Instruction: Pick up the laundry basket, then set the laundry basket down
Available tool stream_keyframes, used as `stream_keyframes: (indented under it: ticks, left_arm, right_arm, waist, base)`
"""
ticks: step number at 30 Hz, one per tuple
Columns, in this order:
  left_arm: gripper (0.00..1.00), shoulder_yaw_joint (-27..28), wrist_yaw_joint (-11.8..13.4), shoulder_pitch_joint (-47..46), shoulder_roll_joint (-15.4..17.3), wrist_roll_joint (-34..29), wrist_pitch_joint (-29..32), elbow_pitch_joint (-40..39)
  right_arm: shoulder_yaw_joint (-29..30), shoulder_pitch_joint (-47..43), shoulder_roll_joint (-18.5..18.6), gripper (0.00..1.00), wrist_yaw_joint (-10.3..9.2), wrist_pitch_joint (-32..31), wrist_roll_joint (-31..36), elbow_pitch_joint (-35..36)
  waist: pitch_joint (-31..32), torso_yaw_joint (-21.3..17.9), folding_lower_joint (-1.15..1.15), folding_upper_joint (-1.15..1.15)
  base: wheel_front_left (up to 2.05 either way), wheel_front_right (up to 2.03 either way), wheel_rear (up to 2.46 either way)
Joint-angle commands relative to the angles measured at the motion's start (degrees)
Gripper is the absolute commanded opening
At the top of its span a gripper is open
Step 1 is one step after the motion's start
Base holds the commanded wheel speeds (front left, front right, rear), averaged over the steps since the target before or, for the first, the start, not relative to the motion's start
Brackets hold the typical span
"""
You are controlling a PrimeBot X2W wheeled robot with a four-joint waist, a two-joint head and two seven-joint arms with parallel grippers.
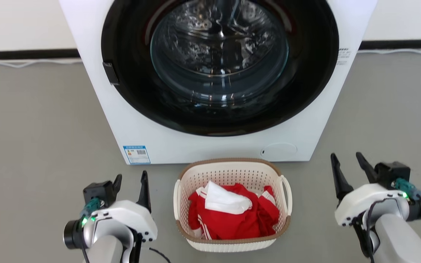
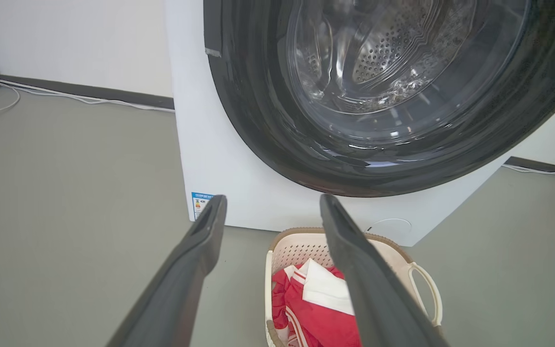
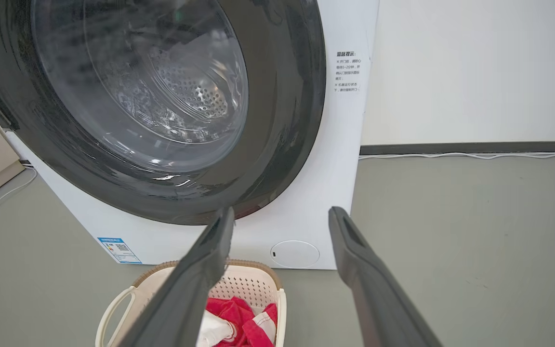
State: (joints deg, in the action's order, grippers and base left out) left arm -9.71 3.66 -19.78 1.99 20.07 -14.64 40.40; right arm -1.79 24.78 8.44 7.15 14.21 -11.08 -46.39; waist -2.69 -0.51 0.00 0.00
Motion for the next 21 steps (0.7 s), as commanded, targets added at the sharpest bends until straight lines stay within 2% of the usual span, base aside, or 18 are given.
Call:
stream_keyframes:
  ticks: [1, 13, 21]
  left_arm:
    - [1.0, 2.1, -0.2, -0.1, 0.9, -0.2, -0.4, -2.0]
    - [1.0, 5.2, 0.6, 5.5, 0.9, -0.7, -0.4, -8.0]
    - [1.0, 5.3, 0.9, 7.1, 0.9, -0.6, -0.4, -10.7]
  right_arm:
    - [-0.9, -0.2, -0.1, 1.0, 0.34, 0.8, 1.0, 1.5]
    - [1.0, -3.3, -0.7, 1.0, 0.34, 0.8, 3.0, 4.4]
    - [1.9, -5.5, -1.3, 1.0, 0.34, 0.8, 3.6, 7.0]
  waist:
    - [1.2, -0.2, 0.0, 0.0]
    - [2.8, -0.9, 0.0, 0.0]
    - [2.9, -0.5, 0.0, 0.0]
  base:
    - [0.0, 0.0, 0.0]
    - [0.0, 0.0, 0.0]
    - [0.0, 0.0, 0.0]
